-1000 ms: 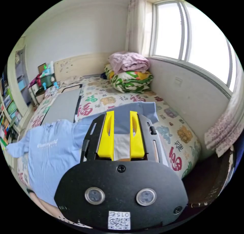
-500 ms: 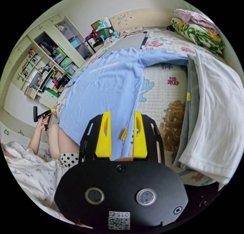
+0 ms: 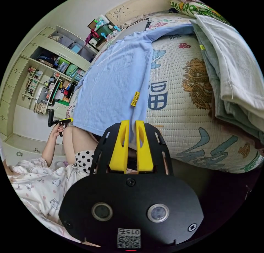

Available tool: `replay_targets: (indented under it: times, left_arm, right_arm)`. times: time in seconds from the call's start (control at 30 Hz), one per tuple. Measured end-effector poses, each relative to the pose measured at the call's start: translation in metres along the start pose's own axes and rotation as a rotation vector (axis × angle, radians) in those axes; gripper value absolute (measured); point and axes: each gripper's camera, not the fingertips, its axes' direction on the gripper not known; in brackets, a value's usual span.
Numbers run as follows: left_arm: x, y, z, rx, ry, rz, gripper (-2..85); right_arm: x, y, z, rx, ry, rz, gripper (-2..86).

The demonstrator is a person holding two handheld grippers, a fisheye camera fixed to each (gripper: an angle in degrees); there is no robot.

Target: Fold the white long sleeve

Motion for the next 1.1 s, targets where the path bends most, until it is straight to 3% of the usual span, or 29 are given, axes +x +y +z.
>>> replay_targets:
  times: [0.13,0.43,0.67,0.9,1.1]
  left_arm:
    - [-0.01,-0.004,-0.003,-0.001,0.08,-0.018,1.3]
    - [-0.019,0.021,-0.048,0.177,0.152,-0.043,0.1]
    - [-0.007,0.01,-0.042,0.115,0.073,-0.052,0.3]
    - [0.006,0.003,-0.039,0.084,0.046,-0.054,0.4]
    - [0.022,-0.002,-0.046,0.048,0.016,-0.051,0.5]
  right_arm:
    - [-0.006,0.011,-0.023,0.028,0.05,0.0,0.6]
    - [0.011,0.054,-0.065,0.098,-0.01,0.065,-0.7]
    - [0.016,0.066,-0.006,0.004,0.142,0.057,-0.7]
    - [0.028,0.086,0.038,-0.012,0.165,0.058,-0.7]
    - [0.014,0.107,0.092,-0.034,0.307,-0.067,-0.3]
